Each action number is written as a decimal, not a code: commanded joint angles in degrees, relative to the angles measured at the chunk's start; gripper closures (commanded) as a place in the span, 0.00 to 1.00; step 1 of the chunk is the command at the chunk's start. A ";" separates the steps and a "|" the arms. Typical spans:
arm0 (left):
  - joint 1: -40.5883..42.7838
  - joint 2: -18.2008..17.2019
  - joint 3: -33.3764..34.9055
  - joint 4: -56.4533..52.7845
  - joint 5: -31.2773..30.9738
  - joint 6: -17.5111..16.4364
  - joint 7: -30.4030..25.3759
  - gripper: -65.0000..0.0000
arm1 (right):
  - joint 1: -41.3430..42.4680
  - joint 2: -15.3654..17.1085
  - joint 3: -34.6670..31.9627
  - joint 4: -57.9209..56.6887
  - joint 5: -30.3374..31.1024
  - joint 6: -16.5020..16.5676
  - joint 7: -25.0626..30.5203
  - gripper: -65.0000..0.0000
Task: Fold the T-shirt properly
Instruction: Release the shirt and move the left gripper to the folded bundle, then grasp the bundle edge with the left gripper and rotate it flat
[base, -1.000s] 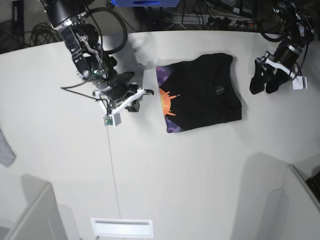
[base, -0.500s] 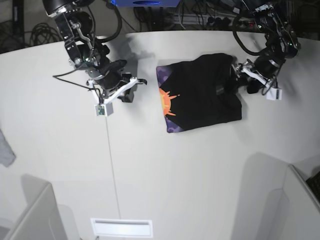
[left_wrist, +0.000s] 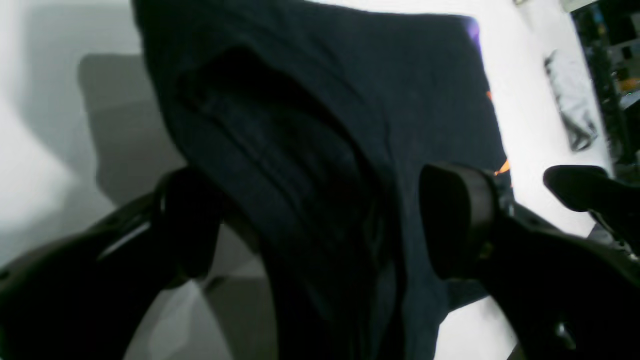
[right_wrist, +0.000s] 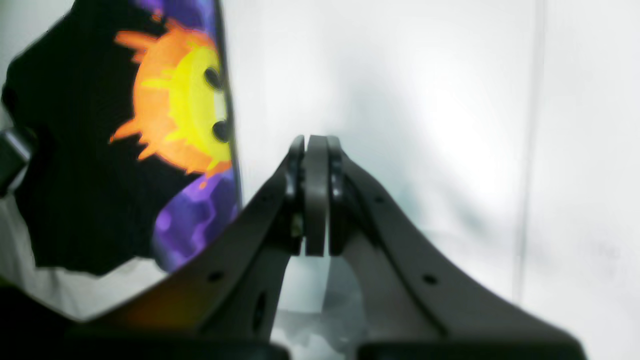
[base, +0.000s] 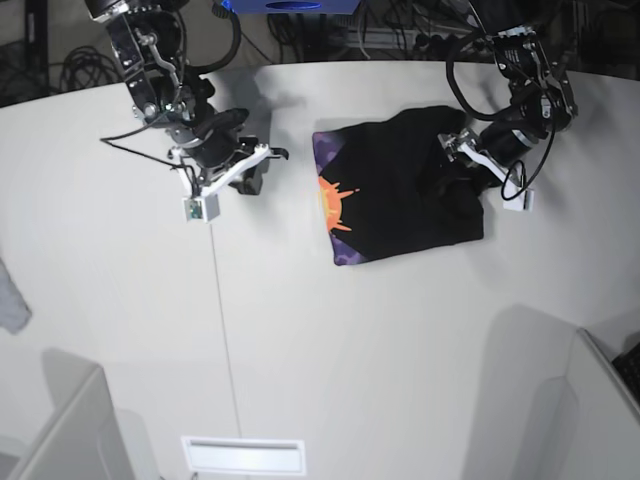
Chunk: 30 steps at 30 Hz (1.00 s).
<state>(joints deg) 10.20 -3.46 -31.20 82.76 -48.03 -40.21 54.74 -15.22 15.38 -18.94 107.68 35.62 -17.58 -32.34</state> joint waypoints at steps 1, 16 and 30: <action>0.05 -0.36 1.71 0.10 1.31 0.21 1.74 0.17 | -0.38 0.23 1.31 1.38 -0.14 0.40 1.17 1.00; -4.17 -11.70 20.17 0.10 1.31 4.91 1.74 1.00 | -9.00 -4.17 22.76 2.96 -0.06 0.40 1.17 1.00; -16.75 -16.45 42.76 -1.05 10.89 5.79 1.74 1.00 | -15.33 -8.83 36.74 2.96 -0.06 0.40 1.00 1.00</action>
<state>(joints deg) -6.15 -19.42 11.90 81.14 -37.67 -34.35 55.88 -30.50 5.89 17.56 109.54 35.59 -17.58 -32.58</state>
